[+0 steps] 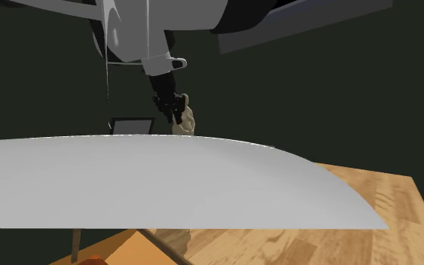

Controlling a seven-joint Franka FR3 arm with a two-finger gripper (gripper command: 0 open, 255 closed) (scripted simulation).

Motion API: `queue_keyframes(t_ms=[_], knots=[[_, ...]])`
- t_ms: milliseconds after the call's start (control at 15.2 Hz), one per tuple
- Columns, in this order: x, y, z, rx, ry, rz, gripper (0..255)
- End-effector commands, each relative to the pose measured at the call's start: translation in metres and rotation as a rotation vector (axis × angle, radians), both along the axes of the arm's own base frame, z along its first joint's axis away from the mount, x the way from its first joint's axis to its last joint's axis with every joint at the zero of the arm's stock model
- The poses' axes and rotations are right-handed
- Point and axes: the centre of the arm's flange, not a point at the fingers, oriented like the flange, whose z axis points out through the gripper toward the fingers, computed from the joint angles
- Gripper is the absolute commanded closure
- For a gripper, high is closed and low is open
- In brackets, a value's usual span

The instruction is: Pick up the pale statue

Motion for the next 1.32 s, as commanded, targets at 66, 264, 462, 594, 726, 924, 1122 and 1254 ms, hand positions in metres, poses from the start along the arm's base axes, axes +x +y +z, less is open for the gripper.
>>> queue_keyframes(t_ms=[66, 264, 462, 594, 726, 924, 1122, 1254], knots=[[0.0, 0.0, -0.001, 0.0, 0.002, -0.001, 255], [0.001, 0.0, 0.01, 0.0, 0.002, 0.0, 255], [0.001, 0.0, 0.025, 0.0, 0.002, 0.0, 255], [0.001, 0.0, 0.036, 0.0, 0.002, 0.0, 255], [0.001, 0.0, 0.047, 0.0, 0.002, 0.0, 255], [0.001, 0.0, 0.062, 0.0, 0.002, 0.0, 255], [0.001, 0.0, 0.078, 0.0, 0.002, 0.0, 255], [0.001, 0.0, 0.079, 0.0, 0.002, -0.001, 255]])
